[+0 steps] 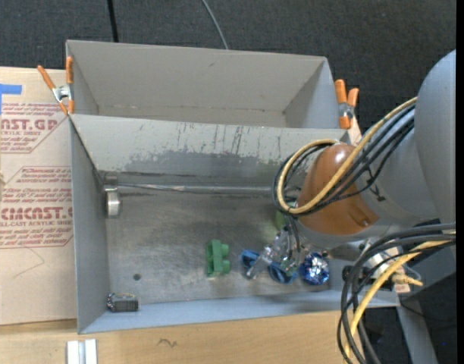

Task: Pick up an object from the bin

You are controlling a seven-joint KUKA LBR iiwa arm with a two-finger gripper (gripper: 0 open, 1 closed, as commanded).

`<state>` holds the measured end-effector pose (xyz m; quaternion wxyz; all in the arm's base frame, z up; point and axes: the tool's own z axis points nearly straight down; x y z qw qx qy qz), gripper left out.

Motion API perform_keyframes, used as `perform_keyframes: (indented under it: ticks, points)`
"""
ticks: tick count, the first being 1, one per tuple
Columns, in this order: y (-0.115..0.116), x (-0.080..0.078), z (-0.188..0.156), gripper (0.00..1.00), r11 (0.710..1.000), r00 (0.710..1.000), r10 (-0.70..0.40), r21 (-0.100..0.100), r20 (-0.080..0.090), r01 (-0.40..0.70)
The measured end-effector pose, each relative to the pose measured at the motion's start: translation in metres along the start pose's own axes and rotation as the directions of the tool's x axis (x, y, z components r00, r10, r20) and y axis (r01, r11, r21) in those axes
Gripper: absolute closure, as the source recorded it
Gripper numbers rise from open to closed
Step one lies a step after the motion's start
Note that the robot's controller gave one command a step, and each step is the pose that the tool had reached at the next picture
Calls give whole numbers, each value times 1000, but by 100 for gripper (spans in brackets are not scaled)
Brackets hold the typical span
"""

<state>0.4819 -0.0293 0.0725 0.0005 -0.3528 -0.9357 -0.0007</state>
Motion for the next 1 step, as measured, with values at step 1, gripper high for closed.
perform_keyframes:
  ticks: [1]
  points:
    - [1, -1, -52, 100, 1000, 1000, -1, -1, 4, 1]
